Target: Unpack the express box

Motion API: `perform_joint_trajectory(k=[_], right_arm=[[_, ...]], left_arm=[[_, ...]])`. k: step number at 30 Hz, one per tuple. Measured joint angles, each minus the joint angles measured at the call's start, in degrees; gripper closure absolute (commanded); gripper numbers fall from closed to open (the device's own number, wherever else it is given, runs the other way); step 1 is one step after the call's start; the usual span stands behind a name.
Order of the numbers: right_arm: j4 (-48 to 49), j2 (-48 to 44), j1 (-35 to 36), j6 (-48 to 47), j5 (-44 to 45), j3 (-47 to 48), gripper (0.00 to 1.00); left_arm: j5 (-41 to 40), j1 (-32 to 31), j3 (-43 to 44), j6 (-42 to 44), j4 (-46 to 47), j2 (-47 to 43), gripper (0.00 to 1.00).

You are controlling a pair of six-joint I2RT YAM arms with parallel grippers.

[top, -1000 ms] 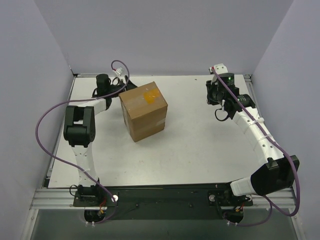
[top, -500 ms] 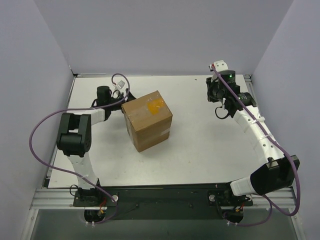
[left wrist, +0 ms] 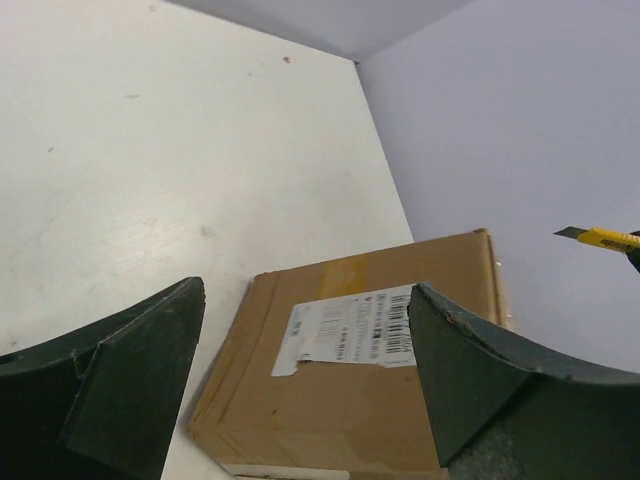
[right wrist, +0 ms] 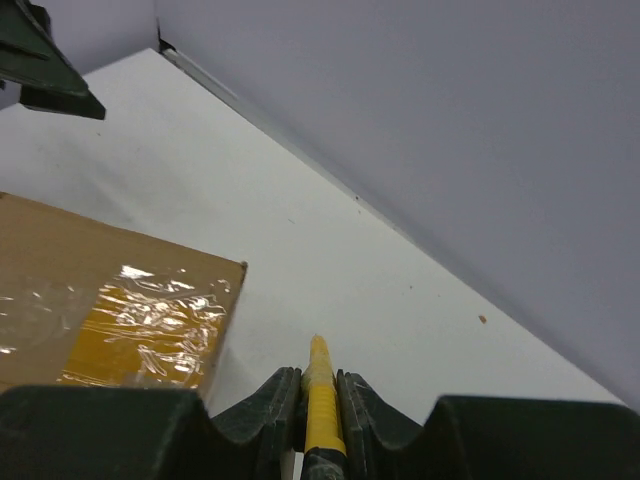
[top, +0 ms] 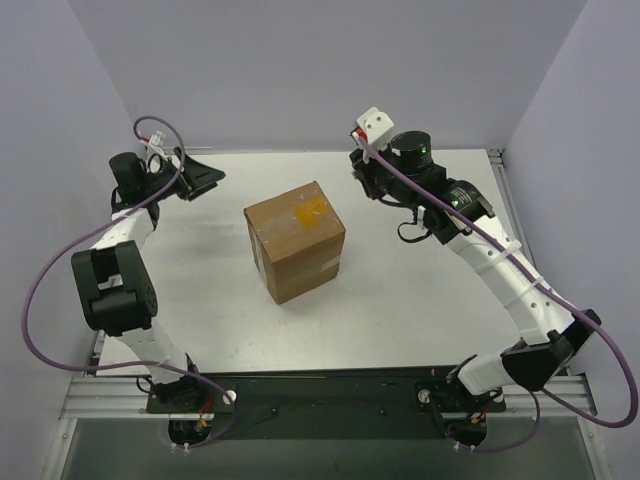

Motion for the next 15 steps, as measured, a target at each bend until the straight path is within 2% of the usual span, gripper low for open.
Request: perform_joint_trajectory(k=[4,7,10,12,15], right_arm=[[-0.8,0.2,4.9,-0.1,0.2,4.0,1.00],[-1.6,0.6,6.1,0.1,0.9,5.2,1.00],[-2.5,1.2,7.1,0.1,1.5,5.2,1.00],[-3.2,1.6,7.4,0.1,1.6,5.2,1.00],[-4.2,1.9,7.5,0.1,1.7,5.2,1.00]], left_arm=[[1.4,-0.9,0.2,0.8,0.0,-6.8,0.09],[1.3,-1.3,-4.4,2.4,1.7,-13.3,0.09],[2.5,-1.6,-11.3,-0.8,10.0,-17.0,0.09],[3.5,-2.0,-16.4,-5.1,18.3,-17.1,0.08],[4.0,-3.3,-21.4,-9.1,24.8,-16.7,0.08]])
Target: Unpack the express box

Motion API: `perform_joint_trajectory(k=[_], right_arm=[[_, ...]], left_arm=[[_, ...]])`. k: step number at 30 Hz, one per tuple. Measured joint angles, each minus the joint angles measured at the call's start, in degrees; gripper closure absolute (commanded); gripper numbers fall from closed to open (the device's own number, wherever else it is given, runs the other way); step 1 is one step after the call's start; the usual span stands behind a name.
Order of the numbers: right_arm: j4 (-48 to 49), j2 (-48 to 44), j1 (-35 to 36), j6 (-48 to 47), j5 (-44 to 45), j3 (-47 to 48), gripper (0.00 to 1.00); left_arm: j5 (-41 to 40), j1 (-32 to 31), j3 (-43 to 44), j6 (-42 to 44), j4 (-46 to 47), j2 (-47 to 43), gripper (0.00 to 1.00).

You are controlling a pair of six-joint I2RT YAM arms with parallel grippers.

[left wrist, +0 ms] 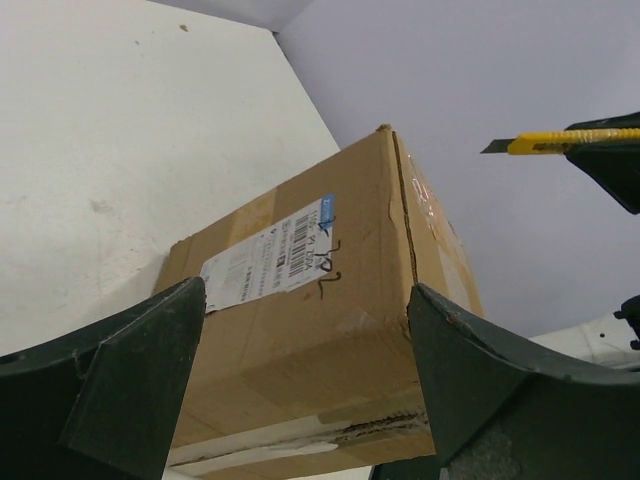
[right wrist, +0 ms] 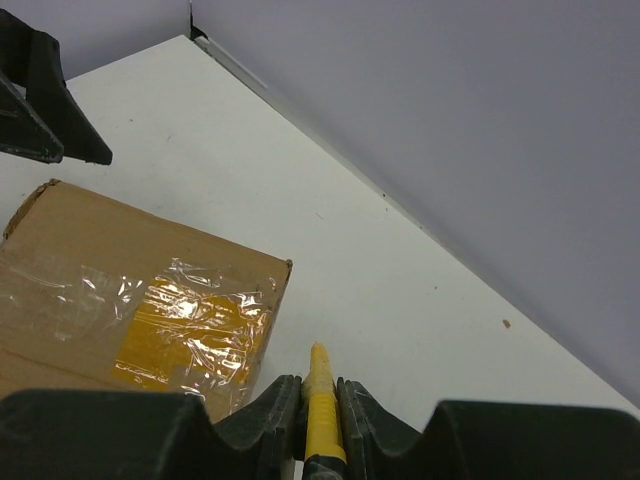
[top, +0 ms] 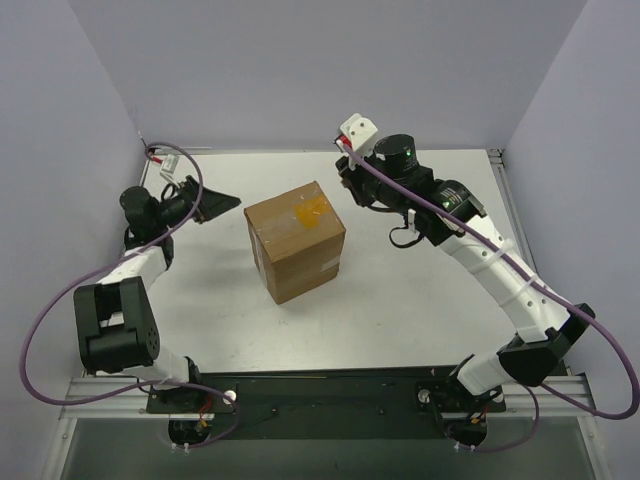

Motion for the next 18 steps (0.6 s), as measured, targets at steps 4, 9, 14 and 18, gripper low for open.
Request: perform_joint_trajectory(k=[4,9,14,18], right_arm=[[-0.6,0.0,0.3,0.2,0.1,0.0,1.00],[-1.0,0.0,1.1,0.6,0.2,0.0,1.00],[-1.1,0.0,1.4,1.3,0.5,0.0,1.00],[-1.2,-0.4,1.5,1.3,0.6,-0.2,1.00]], left_arm=[[0.0,-3.6,-2.1,-2.2,5.5,-0.5,0.08],[0.5,-7.6,-4.2,-2.6,7.6,-4.2,0.09],[1.6,-6.9,-6.8,0.3,4.2,-10.8,0.09],[3.2,-4.7,-7.0,8.7,-8.9,-16.9,0.10]])
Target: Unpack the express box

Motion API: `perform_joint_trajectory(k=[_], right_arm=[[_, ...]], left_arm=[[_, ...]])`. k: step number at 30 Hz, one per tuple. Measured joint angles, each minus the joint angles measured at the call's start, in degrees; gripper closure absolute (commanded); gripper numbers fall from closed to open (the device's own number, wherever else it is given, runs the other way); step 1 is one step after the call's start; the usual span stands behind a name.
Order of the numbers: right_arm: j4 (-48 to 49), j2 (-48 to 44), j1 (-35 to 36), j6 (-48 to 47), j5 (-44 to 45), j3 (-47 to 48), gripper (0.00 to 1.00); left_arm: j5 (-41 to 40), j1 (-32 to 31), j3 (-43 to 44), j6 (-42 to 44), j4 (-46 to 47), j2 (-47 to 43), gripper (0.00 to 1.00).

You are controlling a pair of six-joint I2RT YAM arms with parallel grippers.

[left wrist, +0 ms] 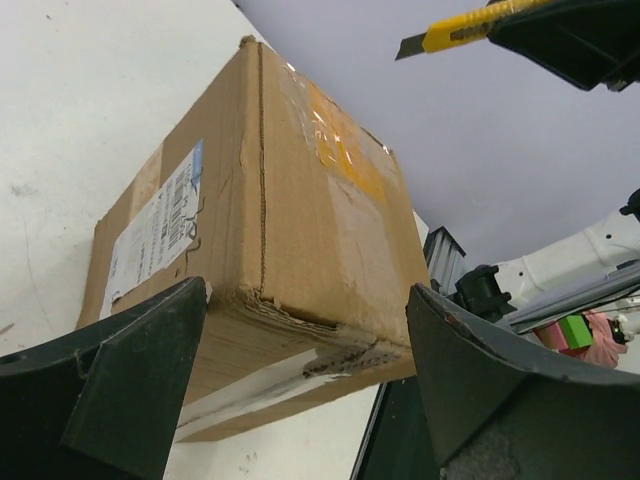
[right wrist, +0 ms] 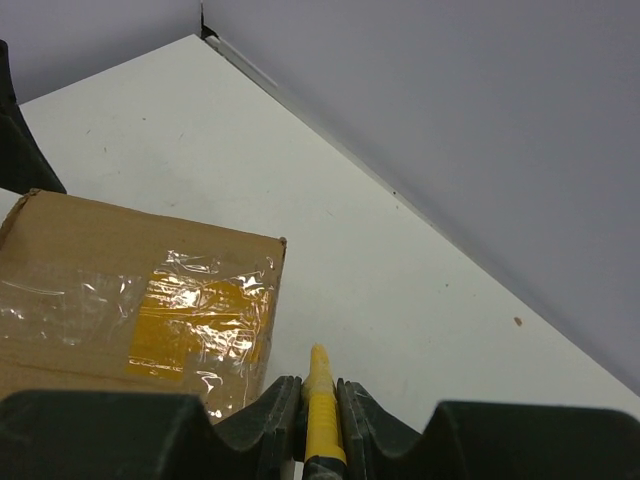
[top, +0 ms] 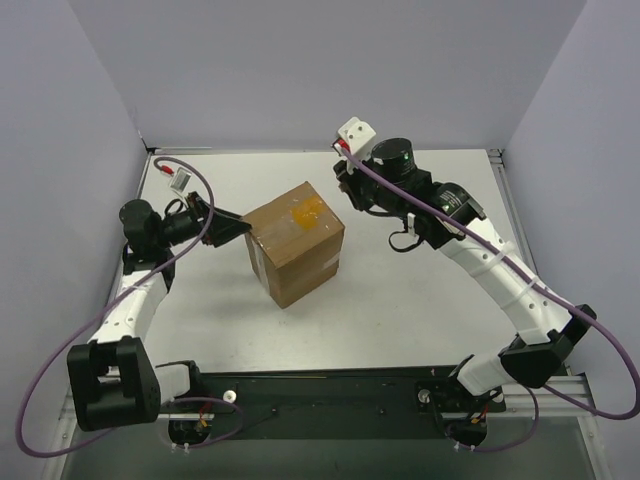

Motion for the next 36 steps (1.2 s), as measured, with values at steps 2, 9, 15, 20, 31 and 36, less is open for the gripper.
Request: perform_joint_trajectory(k=[2,9,15,20,31,36], right_arm=[[0.0,-0.7,0.0,0.0,0.0,-0.5,1.00],[-0.3,-3.9,0.0,0.0,-0.4,-1.5,1.00],[-3.7,-5.0,0.0,-1.3,-8.6,-0.8,1.00],[-6.4,-3.6,0.0,1.4,-13.9,4.5,1.00],[5.7,-3.6,15.2,9.6,-12.8,-1.2,1.00],[7.4,-3.6,20.3,9.5,-8.3,-8.9,1.00]], left_arm=[[0.9,0.3,0.0,3.5,-5.4,-2.2,0.10],[5.0,0.5,1.0,12.9,-22.4,-9.5,0.09],[5.5,4.8,8.2,22.1,-38.5,-10.4,0.12],[4.8,5.4,11.9,18.4,-34.8,-9.6,0.37],[6.3,-3.8,16.2,4.2,-15.7,3.5,0.93],[6.8,-5.8,16.2,3.9,-14.0,4.1,0.94]])
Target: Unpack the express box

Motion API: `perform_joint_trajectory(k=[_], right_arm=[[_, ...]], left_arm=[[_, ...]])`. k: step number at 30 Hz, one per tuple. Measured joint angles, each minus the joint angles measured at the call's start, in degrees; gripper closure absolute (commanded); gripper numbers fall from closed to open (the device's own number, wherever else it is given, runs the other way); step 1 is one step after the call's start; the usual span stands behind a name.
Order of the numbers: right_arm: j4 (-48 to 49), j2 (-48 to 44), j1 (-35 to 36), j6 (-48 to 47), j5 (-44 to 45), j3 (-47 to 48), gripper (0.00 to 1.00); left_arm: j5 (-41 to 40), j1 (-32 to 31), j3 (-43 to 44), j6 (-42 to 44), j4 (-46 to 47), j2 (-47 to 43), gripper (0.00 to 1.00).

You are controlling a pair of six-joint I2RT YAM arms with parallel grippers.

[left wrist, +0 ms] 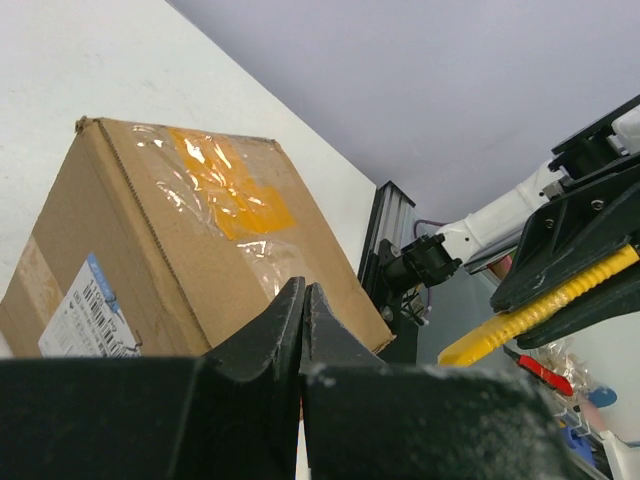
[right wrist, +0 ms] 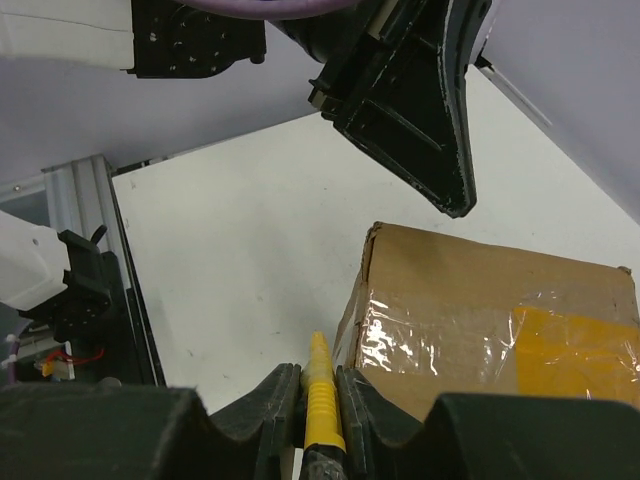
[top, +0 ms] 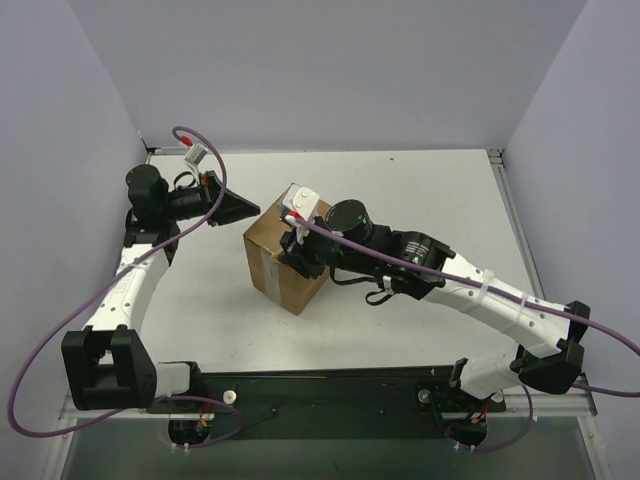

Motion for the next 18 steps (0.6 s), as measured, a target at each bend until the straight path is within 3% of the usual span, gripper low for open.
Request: perform_joint_trajectory(k=[12,18], right_arm=[[8.1,0.0,1.2,-1.2,4.5,-2.8,1.00],[10.7,0.1,1.4,-2.5,4.9,-4.8,1.00]], left_arm=[[-0.5,0.0,-0.9,15.0,-16.7,2.6,1.00],[-0.5,0.1,-0.9,19.4,-19.7,2.3,1.00]])
